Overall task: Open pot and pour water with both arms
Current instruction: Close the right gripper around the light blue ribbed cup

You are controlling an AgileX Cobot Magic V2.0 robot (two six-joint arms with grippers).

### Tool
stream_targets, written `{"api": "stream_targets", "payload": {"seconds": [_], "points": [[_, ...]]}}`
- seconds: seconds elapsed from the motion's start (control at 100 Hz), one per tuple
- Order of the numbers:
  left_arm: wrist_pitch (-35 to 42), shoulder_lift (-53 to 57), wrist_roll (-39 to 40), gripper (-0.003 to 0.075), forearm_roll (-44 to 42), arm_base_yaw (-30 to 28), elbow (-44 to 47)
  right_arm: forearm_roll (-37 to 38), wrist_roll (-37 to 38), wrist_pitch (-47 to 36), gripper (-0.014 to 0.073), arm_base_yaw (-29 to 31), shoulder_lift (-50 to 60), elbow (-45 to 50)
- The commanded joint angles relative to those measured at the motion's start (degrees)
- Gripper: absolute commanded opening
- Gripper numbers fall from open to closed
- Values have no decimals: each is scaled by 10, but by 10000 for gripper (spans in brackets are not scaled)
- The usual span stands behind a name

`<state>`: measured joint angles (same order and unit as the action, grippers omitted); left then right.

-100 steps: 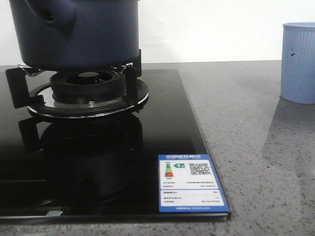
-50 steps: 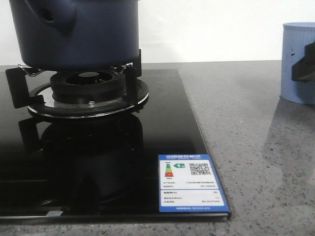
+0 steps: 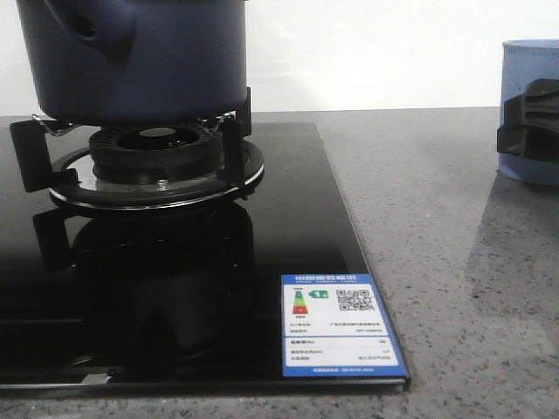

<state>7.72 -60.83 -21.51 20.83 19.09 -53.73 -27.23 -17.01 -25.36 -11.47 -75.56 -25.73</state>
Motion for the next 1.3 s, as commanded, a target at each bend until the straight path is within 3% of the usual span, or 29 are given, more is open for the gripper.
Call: {"api": "stream_targets", "payload": {"seconds": [0.0,0.97,1.19,1.29], "points": [[64,15,0,393,-4,-1,-21,5,-7,-59,545,-2,4,-17],[67,15,0,393,-4,-1,-21,5,-5,-100,544,2,-54,-45],[67,15,0,393,-4,-1,-21,5,-5,-100,367,2,-54,-45],[67,15,0,393,-4,-1,-21,5,-5,-100,346,2,-54,-45]]}}
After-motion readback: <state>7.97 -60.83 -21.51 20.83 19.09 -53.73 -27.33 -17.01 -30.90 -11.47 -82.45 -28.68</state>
